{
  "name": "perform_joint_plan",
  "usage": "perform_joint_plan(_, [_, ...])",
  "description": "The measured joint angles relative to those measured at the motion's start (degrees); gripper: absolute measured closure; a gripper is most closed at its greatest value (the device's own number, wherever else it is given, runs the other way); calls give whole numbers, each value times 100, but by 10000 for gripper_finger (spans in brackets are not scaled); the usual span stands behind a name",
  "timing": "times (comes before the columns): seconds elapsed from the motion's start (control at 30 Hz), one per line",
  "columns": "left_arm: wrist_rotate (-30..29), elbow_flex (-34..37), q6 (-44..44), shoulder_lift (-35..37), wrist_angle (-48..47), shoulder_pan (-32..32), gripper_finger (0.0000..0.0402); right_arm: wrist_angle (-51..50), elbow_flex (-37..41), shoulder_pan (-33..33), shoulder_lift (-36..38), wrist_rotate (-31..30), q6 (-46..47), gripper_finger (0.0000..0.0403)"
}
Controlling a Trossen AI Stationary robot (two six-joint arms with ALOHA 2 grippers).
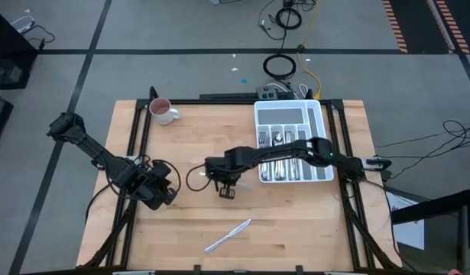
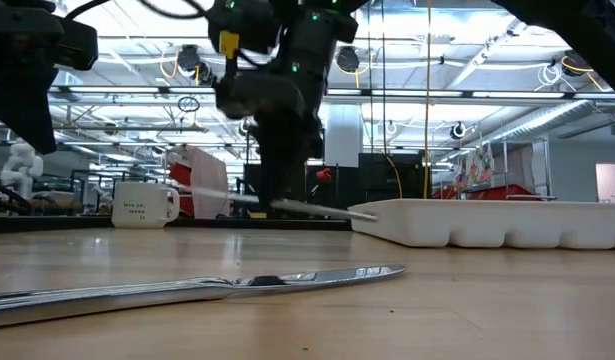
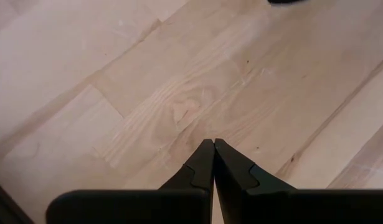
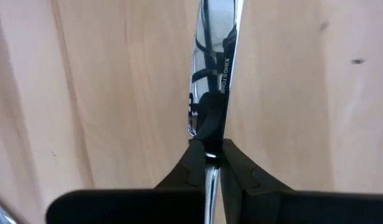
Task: Sort silverware
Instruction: Put the silver table knife into the silverware tray
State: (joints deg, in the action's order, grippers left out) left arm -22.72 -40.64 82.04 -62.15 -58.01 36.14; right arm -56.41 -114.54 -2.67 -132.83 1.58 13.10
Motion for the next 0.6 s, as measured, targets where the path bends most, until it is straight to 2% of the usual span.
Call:
perform_joint_plan(0.3, [-17,0,0,0,24,0,386,-278,-7,393,696,-51,726,403])
perform_joint_plan(0.6, [-40,0,2,0,55,0,386,-1632,-17,1125,1503,-812,742,403])
